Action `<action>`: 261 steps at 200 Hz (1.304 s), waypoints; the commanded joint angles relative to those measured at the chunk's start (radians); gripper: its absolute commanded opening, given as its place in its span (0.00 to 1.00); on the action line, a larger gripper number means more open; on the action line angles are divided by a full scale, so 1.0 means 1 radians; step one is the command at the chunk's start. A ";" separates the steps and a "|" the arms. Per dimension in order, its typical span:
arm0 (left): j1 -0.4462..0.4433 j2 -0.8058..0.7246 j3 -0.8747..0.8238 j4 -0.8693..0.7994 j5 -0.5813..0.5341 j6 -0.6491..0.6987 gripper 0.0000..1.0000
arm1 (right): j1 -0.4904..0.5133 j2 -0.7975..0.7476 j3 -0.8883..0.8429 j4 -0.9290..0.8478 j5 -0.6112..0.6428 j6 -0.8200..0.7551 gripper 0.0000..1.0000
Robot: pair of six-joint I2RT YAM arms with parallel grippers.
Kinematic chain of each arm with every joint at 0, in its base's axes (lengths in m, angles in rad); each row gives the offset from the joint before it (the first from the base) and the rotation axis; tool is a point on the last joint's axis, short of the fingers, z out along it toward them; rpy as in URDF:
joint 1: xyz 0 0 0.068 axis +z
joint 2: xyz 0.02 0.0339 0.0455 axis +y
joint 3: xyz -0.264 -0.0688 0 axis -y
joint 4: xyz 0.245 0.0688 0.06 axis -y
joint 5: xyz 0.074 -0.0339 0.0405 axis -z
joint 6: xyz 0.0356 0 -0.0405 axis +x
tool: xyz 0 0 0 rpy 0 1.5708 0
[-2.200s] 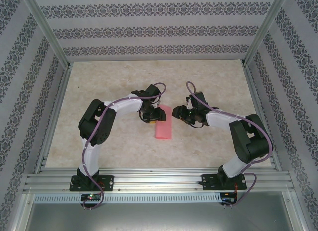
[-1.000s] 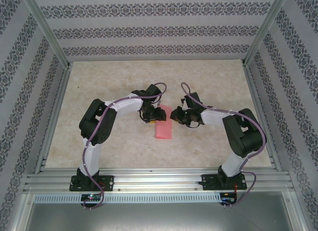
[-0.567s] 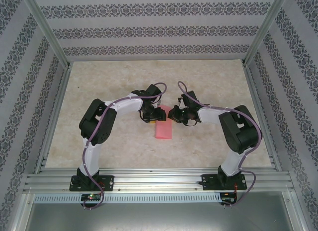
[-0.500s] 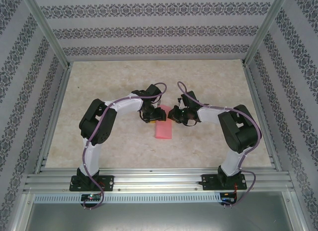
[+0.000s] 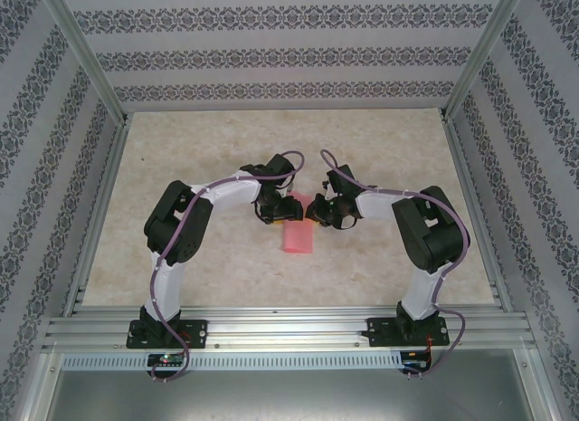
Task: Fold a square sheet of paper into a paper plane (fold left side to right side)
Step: Hold the square sheet of paper at the center of the table.
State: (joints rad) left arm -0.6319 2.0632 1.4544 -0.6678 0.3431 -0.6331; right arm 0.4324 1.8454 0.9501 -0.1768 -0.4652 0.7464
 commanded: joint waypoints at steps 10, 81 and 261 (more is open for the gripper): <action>-0.009 -0.079 0.006 -0.050 -0.061 0.025 0.58 | 0.012 0.040 0.017 -0.059 0.019 -0.027 0.15; 0.025 -0.205 -0.011 0.035 0.044 0.005 0.57 | 0.016 0.053 0.026 -0.072 0.013 -0.032 0.15; 0.026 -0.062 -0.122 0.106 0.091 -0.003 0.45 | 0.017 0.058 0.024 -0.074 0.017 -0.024 0.15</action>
State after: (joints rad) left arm -0.6106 1.9881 1.3533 -0.5617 0.4721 -0.6556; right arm 0.4324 1.8637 0.9737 -0.1986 -0.4759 0.7307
